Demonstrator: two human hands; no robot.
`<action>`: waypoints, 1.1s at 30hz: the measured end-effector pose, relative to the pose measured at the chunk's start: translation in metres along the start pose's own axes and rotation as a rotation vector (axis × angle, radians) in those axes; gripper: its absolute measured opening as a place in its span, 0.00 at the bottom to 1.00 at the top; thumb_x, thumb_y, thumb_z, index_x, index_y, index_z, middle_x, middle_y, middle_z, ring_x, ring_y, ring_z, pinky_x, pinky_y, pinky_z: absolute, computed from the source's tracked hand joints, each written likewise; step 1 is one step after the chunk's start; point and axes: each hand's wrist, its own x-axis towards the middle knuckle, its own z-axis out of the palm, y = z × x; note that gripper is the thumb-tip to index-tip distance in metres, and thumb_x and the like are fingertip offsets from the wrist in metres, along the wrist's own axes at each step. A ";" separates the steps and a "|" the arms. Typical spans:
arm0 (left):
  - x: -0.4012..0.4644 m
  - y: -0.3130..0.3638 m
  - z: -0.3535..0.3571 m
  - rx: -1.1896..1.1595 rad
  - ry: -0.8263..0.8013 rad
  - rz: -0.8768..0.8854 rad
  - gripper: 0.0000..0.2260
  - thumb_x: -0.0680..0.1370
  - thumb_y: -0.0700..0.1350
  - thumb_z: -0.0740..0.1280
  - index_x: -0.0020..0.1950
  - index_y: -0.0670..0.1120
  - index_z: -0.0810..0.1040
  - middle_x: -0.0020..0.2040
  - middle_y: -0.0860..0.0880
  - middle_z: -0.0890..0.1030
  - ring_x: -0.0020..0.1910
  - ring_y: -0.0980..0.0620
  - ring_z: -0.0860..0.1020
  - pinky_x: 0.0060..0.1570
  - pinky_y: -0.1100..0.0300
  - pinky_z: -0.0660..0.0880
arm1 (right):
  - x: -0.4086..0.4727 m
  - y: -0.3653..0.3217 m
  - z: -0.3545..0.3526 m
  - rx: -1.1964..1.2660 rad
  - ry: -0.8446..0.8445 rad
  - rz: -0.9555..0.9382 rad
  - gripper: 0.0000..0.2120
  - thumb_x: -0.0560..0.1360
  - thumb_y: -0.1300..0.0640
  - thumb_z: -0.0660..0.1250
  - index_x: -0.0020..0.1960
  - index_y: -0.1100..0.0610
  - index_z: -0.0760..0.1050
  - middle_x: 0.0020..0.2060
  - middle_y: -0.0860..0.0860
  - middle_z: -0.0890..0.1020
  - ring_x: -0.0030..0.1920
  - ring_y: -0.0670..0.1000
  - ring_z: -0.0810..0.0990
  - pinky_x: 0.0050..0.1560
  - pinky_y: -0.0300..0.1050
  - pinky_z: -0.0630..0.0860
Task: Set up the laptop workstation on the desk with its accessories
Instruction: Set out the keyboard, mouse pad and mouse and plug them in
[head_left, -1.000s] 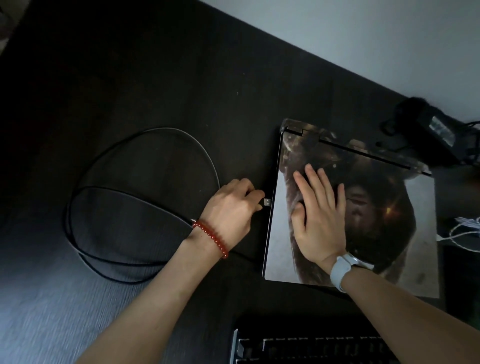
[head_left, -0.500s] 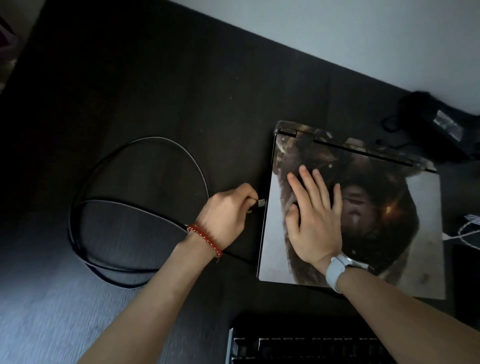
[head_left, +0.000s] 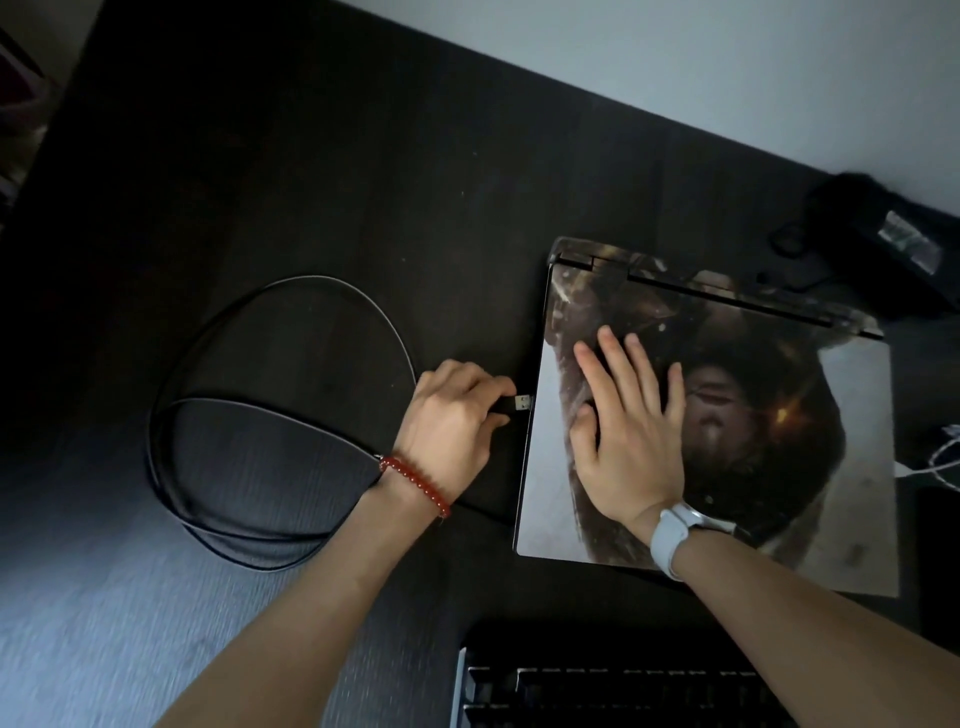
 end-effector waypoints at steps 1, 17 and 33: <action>0.000 0.001 0.000 -0.009 -0.009 0.008 0.12 0.65 0.32 0.74 0.47 0.39 0.82 0.40 0.42 0.81 0.41 0.40 0.79 0.44 0.49 0.75 | 0.000 0.000 0.000 -0.002 0.001 -0.002 0.26 0.73 0.53 0.51 0.71 0.51 0.60 0.72 0.53 0.65 0.73 0.56 0.60 0.70 0.66 0.53; 0.013 0.002 0.001 0.006 -0.112 0.091 0.11 0.64 0.32 0.75 0.45 0.37 0.81 0.37 0.41 0.80 0.40 0.41 0.79 0.41 0.58 0.76 | -0.001 -0.002 -0.002 -0.021 -0.029 0.003 0.26 0.74 0.52 0.49 0.72 0.52 0.61 0.72 0.54 0.65 0.73 0.57 0.60 0.70 0.67 0.54; -0.013 0.029 0.003 0.149 0.017 -0.192 0.20 0.70 0.38 0.69 0.62 0.43 0.73 0.58 0.43 0.78 0.61 0.42 0.72 0.61 0.48 0.66 | 0.001 0.003 -0.007 0.067 -0.115 -0.022 0.25 0.76 0.51 0.49 0.73 0.49 0.58 0.75 0.50 0.58 0.75 0.52 0.53 0.73 0.62 0.46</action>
